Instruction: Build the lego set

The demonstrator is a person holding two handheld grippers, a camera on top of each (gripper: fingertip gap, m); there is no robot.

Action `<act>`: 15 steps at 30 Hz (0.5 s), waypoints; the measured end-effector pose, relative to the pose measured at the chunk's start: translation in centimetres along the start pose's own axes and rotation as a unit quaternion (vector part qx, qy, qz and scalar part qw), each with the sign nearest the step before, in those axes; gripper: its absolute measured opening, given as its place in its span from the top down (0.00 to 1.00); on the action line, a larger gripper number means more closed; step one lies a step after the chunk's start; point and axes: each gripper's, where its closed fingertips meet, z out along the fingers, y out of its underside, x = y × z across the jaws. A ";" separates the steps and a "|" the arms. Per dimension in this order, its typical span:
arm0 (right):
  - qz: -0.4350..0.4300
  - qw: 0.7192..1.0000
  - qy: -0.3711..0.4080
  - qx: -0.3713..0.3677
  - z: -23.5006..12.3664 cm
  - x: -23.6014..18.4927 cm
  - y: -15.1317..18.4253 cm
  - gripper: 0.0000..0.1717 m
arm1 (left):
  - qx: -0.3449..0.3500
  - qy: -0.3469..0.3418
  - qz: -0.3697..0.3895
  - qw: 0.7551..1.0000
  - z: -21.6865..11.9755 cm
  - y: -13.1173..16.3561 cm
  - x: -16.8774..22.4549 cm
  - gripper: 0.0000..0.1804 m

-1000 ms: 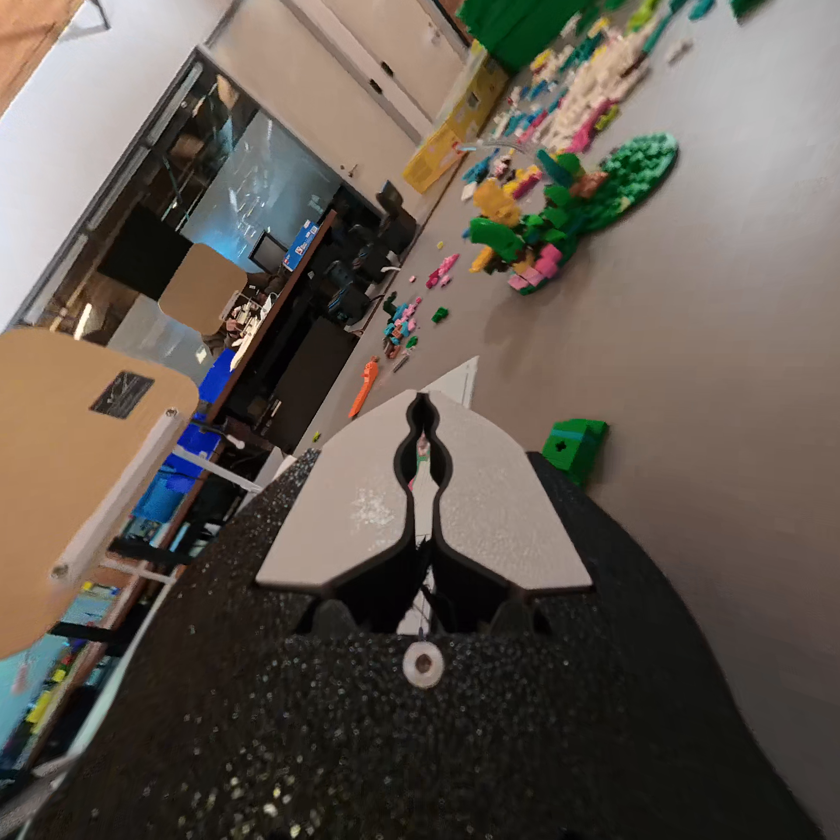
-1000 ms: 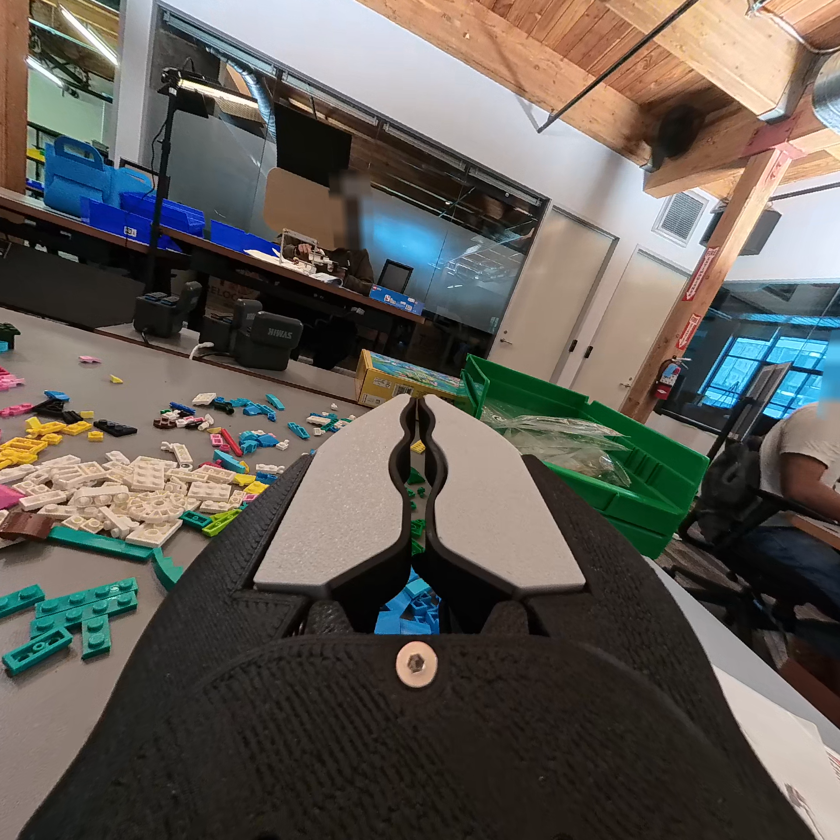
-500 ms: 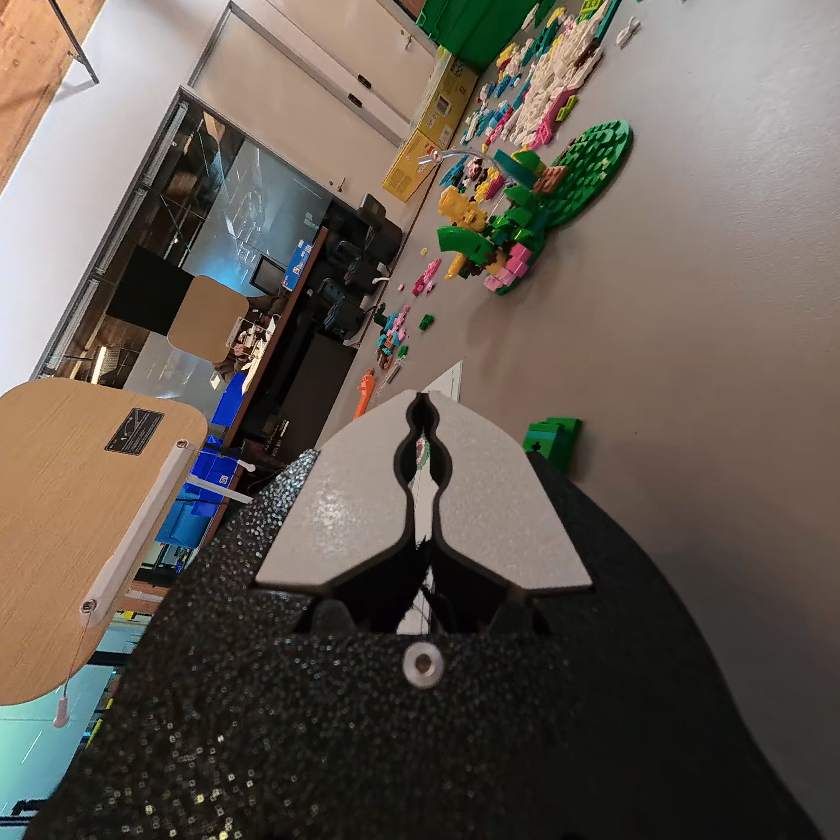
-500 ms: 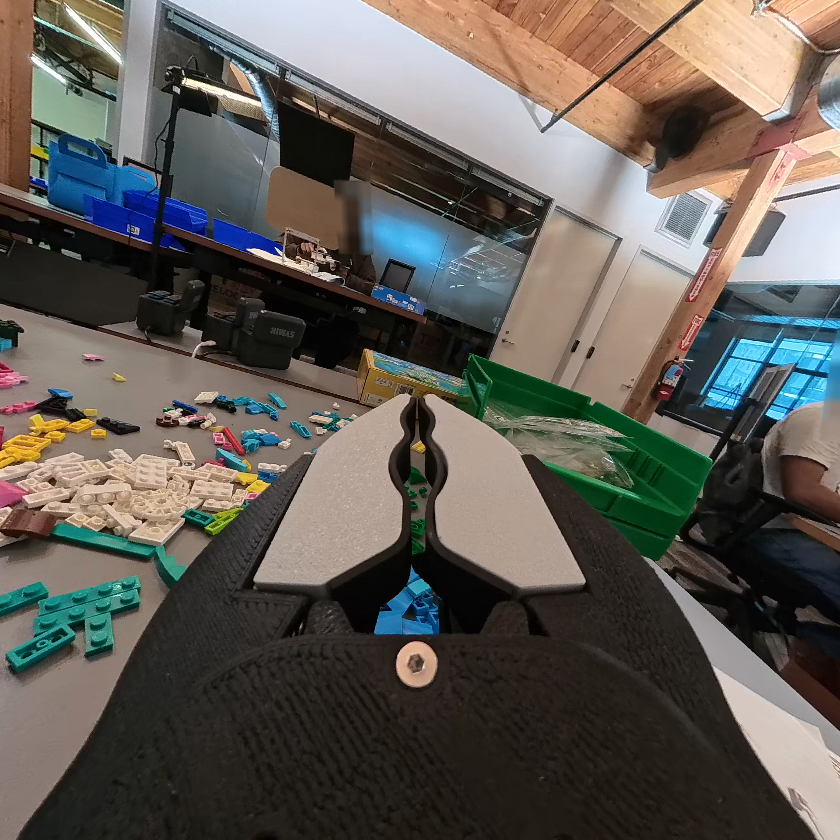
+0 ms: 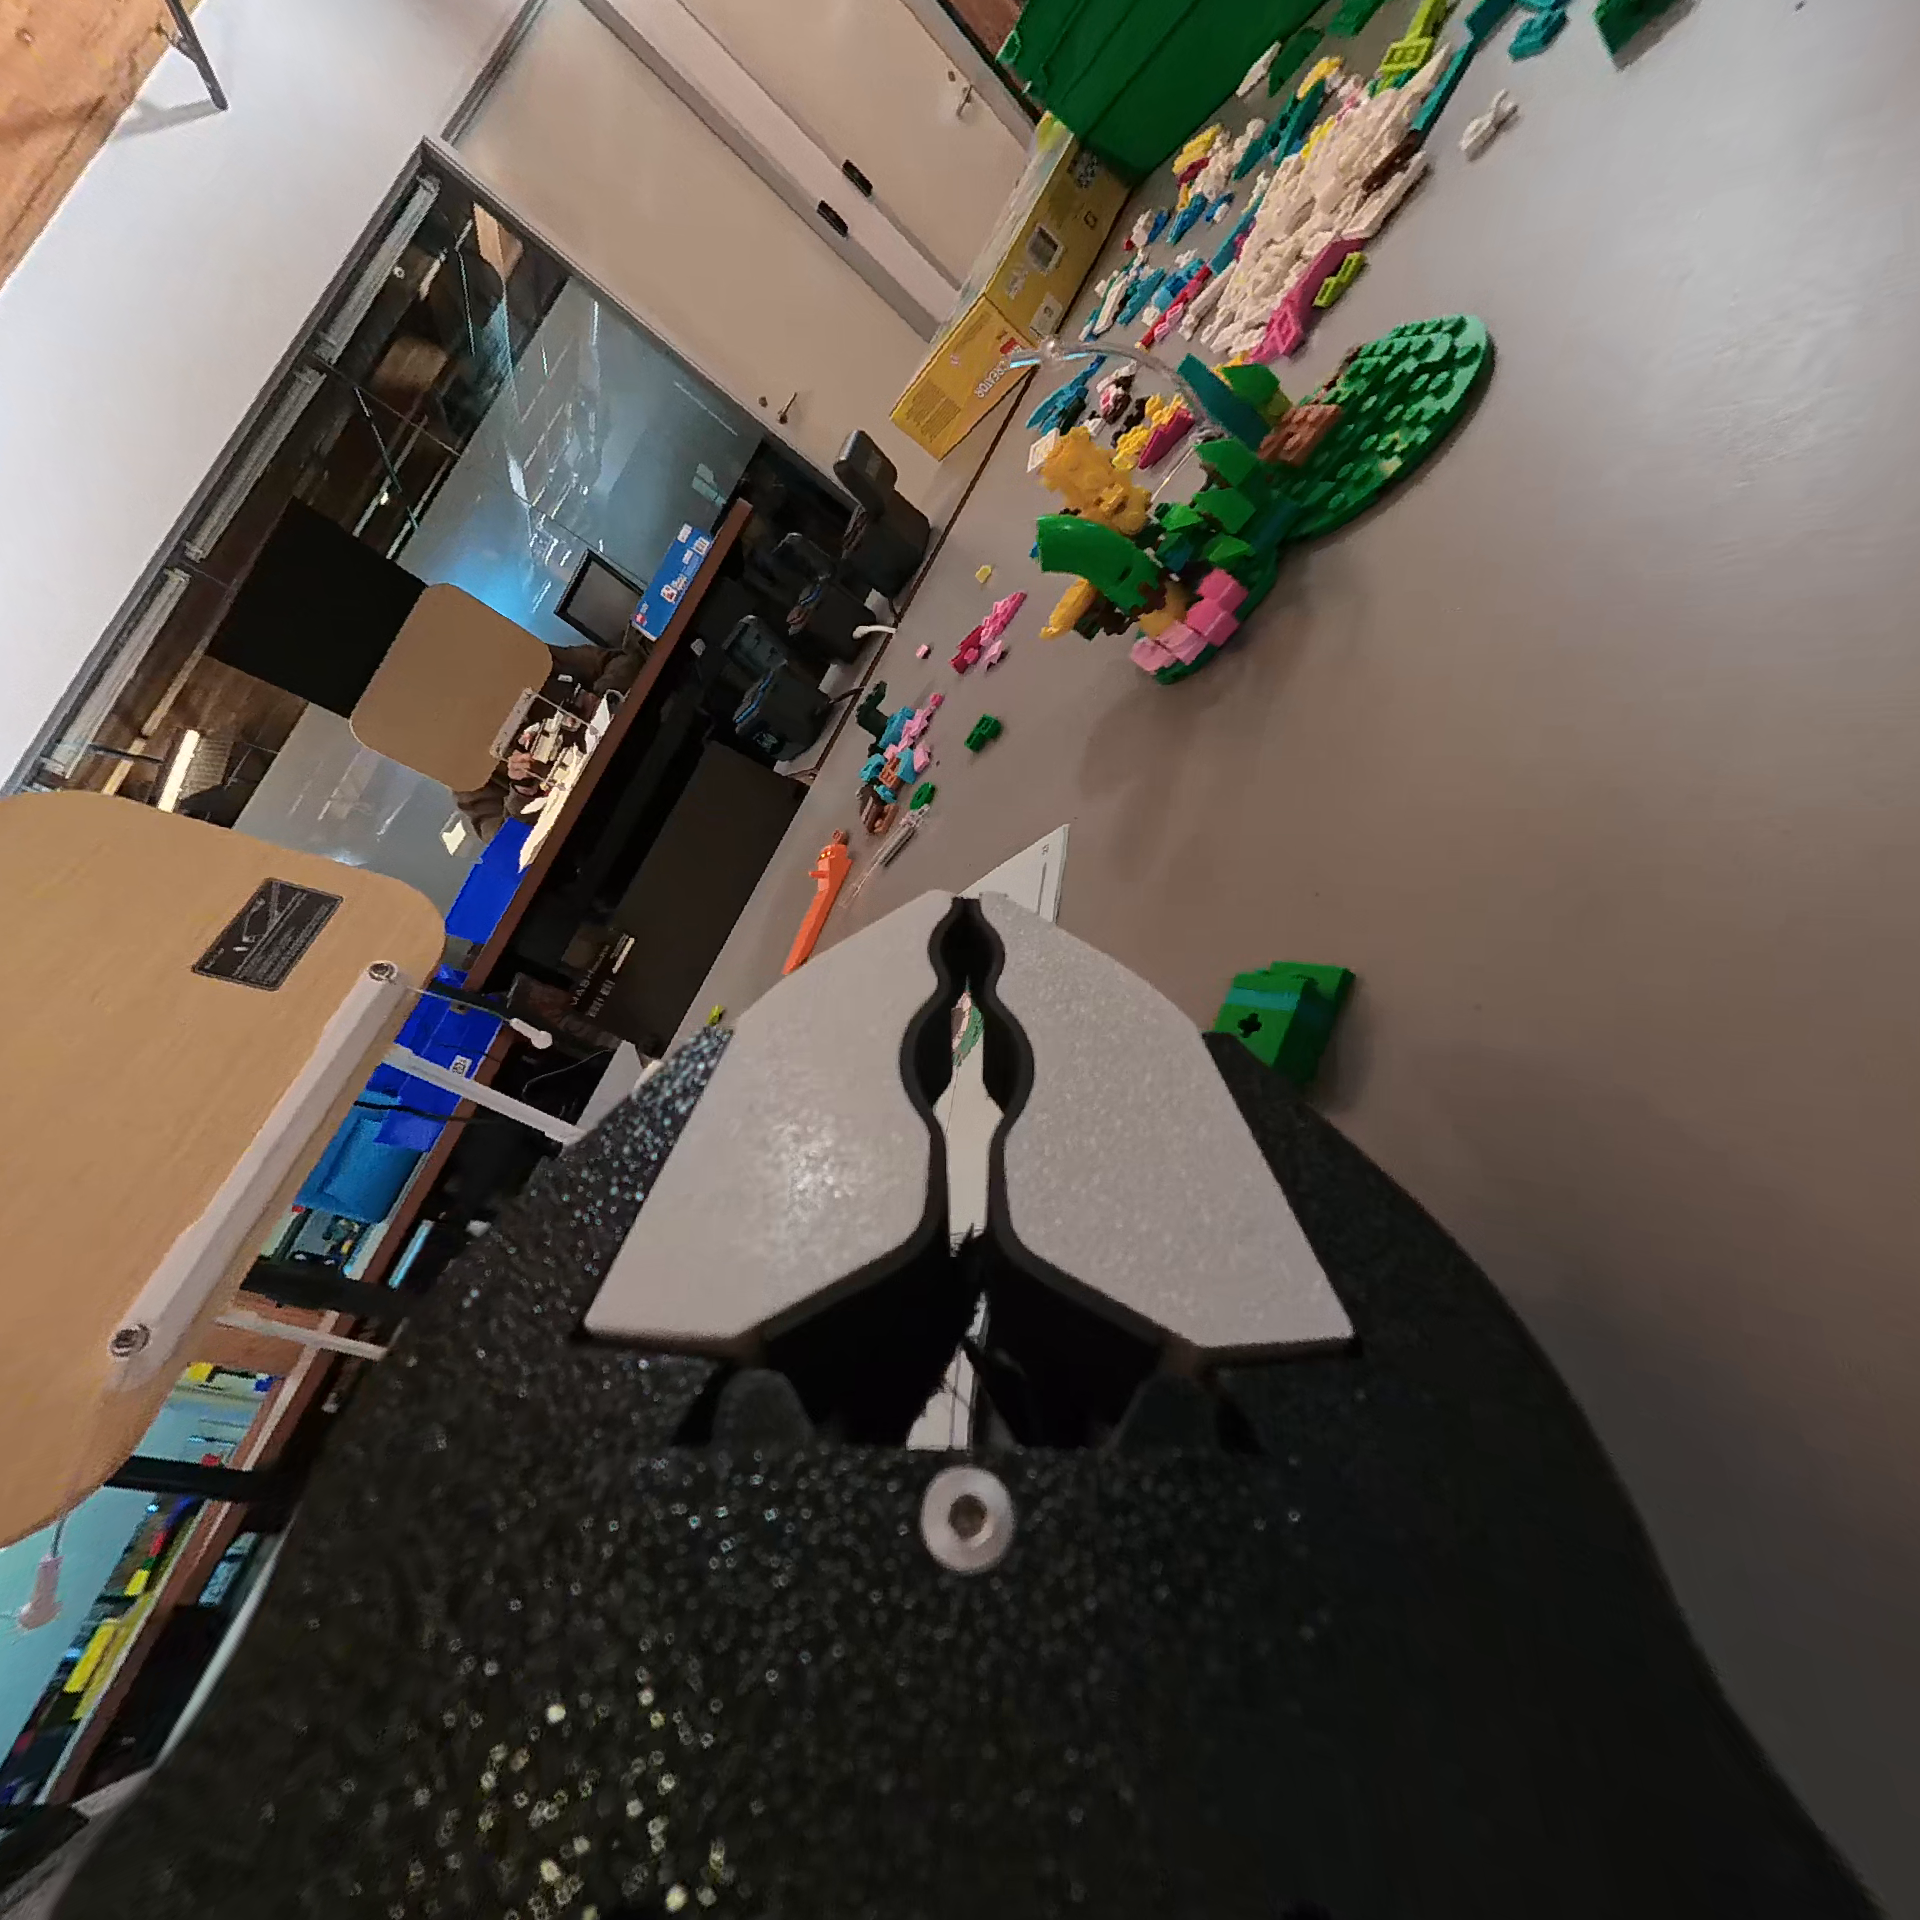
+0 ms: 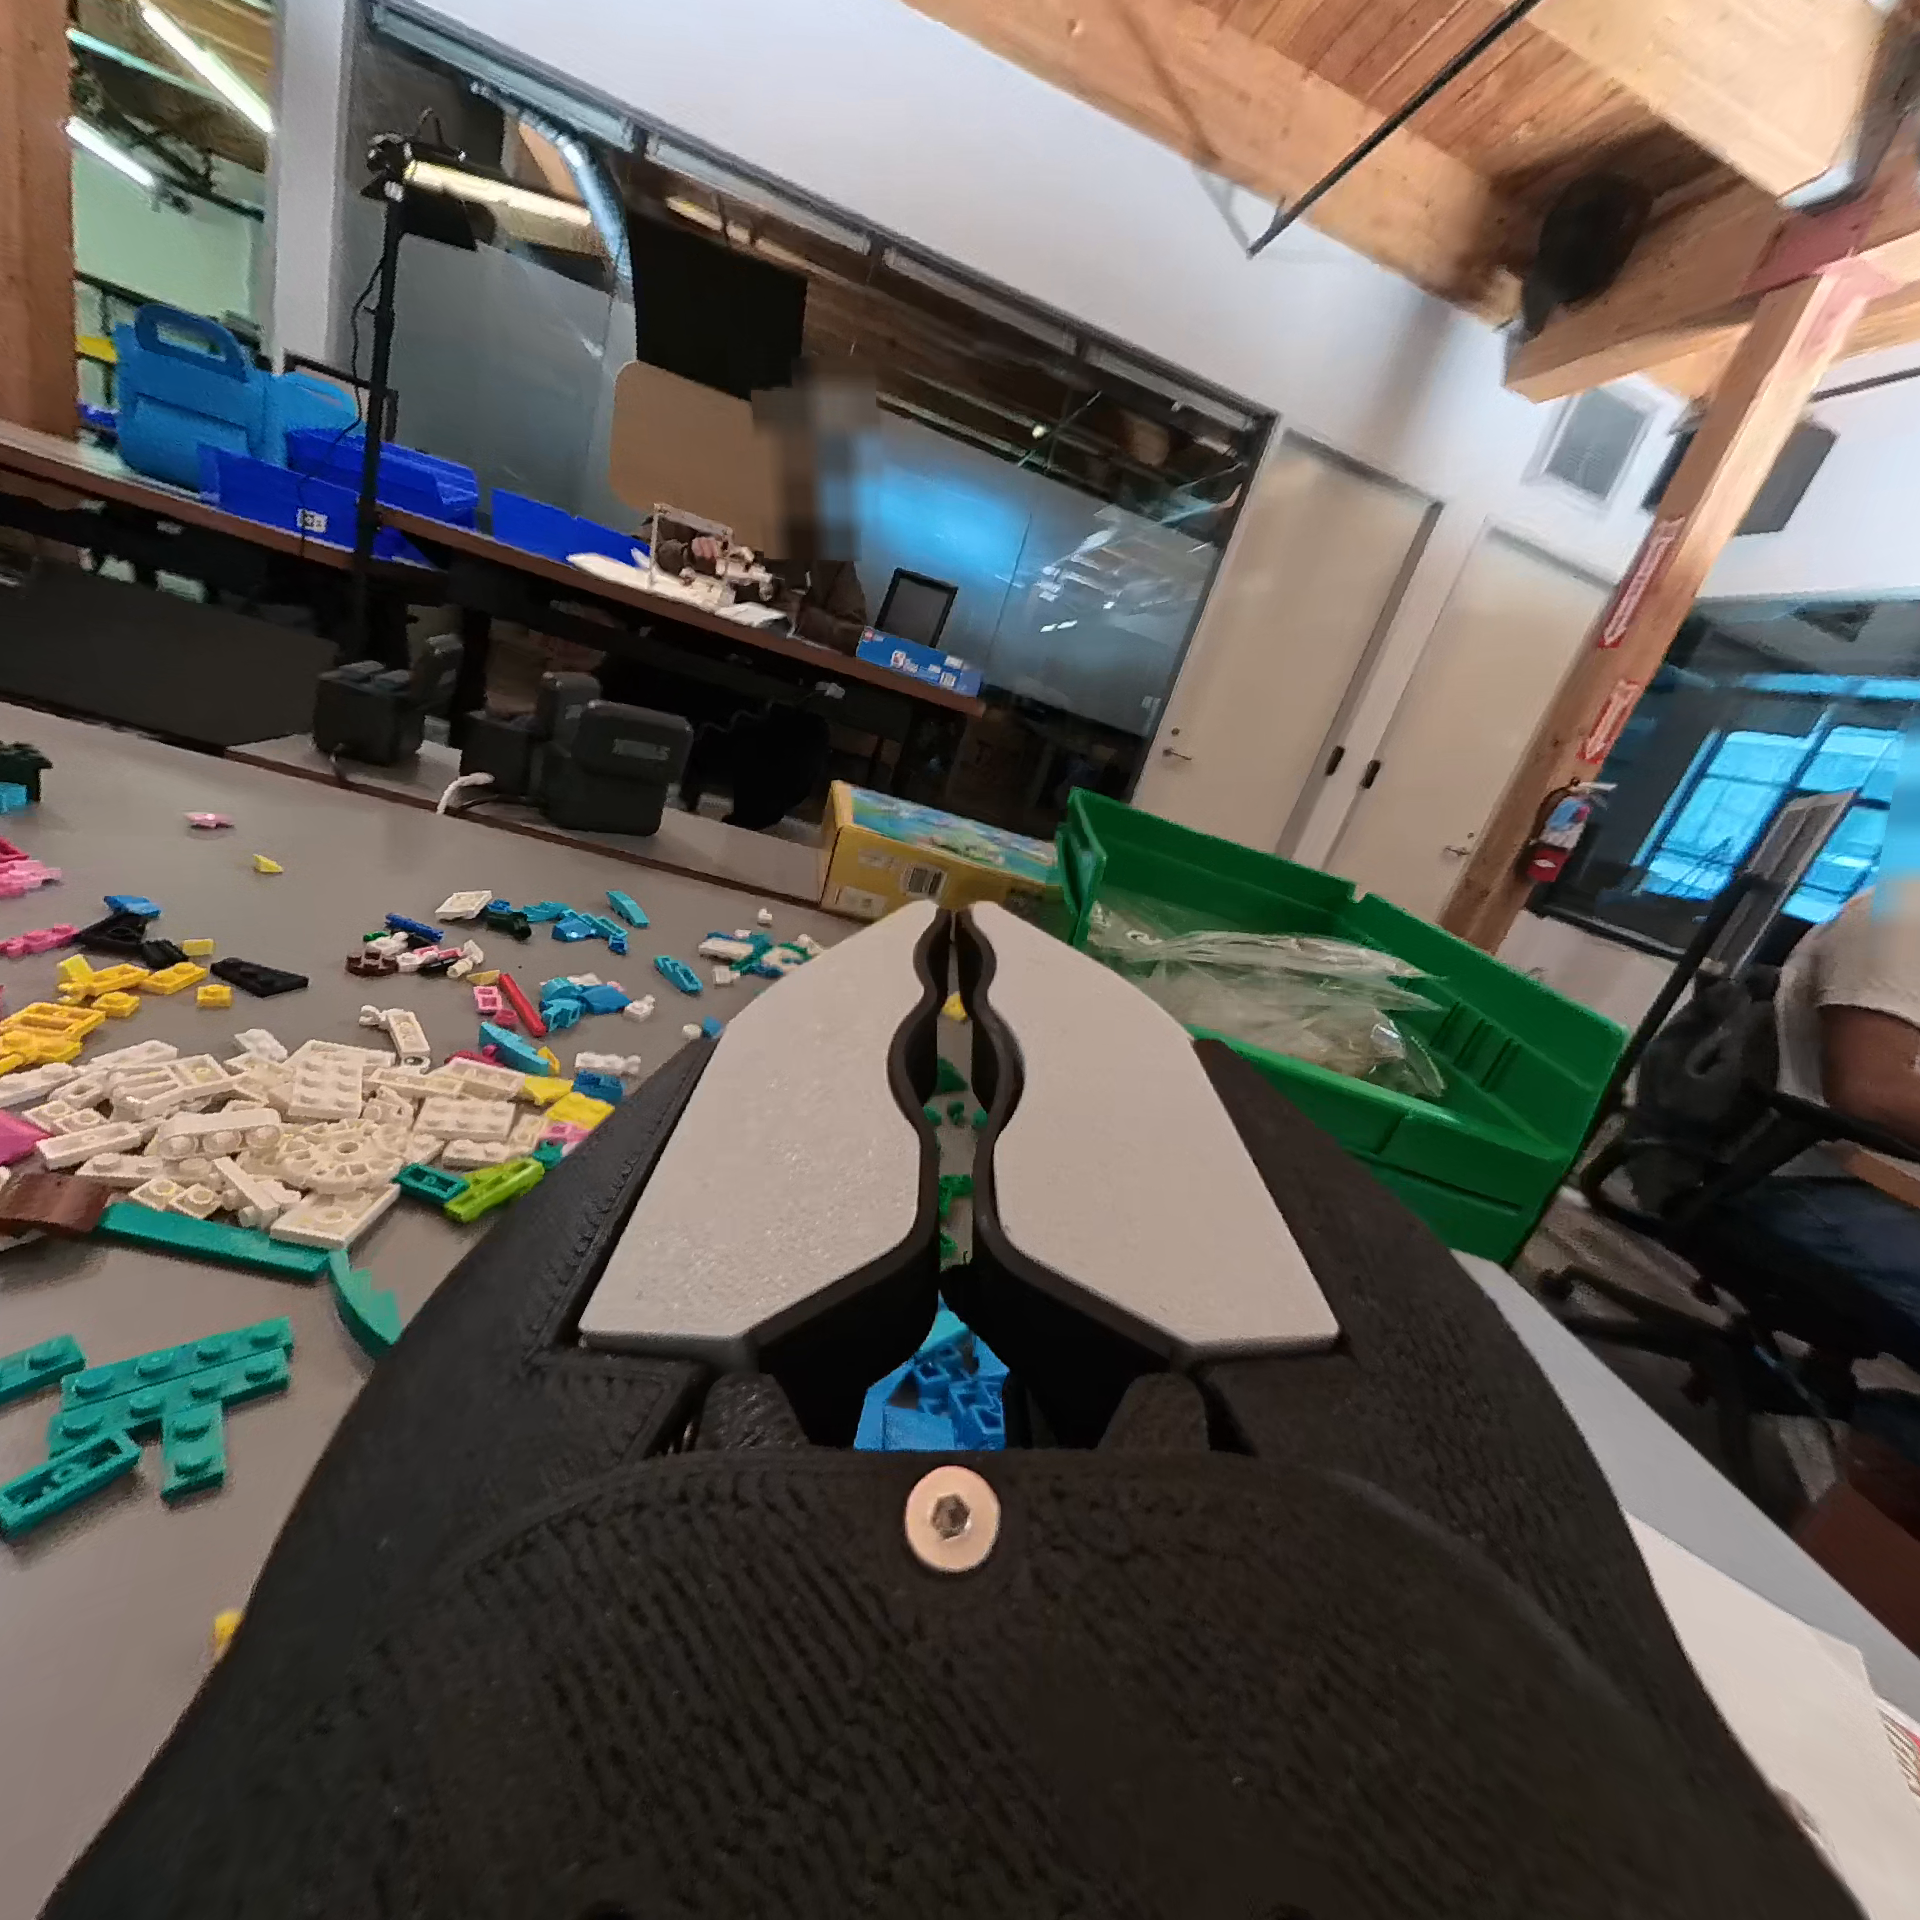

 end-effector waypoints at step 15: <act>0.114 0.900 -0.332 -0.259 -3.0 -0.7 6.5 0.91 | 0.014 -0.058 -0.195 0.979 1.6 0.6 -4.1 1.00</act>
